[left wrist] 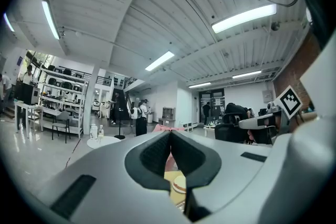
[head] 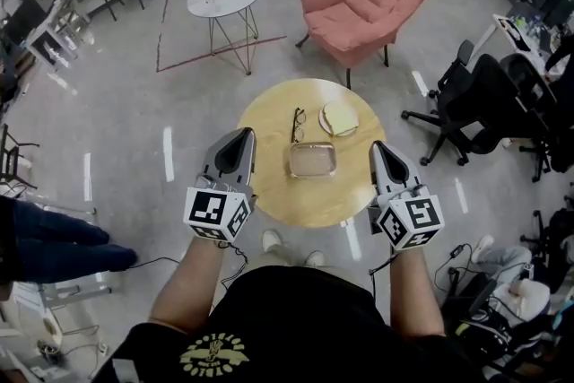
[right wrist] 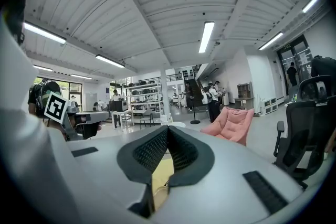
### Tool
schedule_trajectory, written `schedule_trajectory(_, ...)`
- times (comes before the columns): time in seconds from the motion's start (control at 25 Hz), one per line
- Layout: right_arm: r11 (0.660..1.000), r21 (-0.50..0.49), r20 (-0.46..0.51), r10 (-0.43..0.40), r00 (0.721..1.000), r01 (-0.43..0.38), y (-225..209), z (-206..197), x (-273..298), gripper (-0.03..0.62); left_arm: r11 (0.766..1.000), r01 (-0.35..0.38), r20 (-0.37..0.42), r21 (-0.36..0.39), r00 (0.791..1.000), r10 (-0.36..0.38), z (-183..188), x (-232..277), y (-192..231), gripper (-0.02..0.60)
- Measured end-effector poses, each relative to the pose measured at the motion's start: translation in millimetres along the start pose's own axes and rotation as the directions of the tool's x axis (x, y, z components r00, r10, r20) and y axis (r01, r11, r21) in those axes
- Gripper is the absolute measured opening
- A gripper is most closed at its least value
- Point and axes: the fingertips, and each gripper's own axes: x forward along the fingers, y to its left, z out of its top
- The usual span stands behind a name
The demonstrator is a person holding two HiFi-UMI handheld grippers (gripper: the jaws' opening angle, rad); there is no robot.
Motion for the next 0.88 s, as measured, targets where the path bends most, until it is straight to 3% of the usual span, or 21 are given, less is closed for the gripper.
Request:
schedule_trajectory(0.52,0.997,-0.001,0.024,-0.078,0.997,0.078,5.7,18.9,25.6,0.014,0.996,0.084,0.005,0.001,0.996,-0.084,10.9,32.2,29.7,0.017)
schedule_trajectory(0.88,0.985,0.020,0.006,-0.174,0.985,0.174,5.5,2.2,22.6,0.014,0.983,0.185,-0.021,-0.013,0.983,-0.185,-8.6,47.9,29.2,0.017)
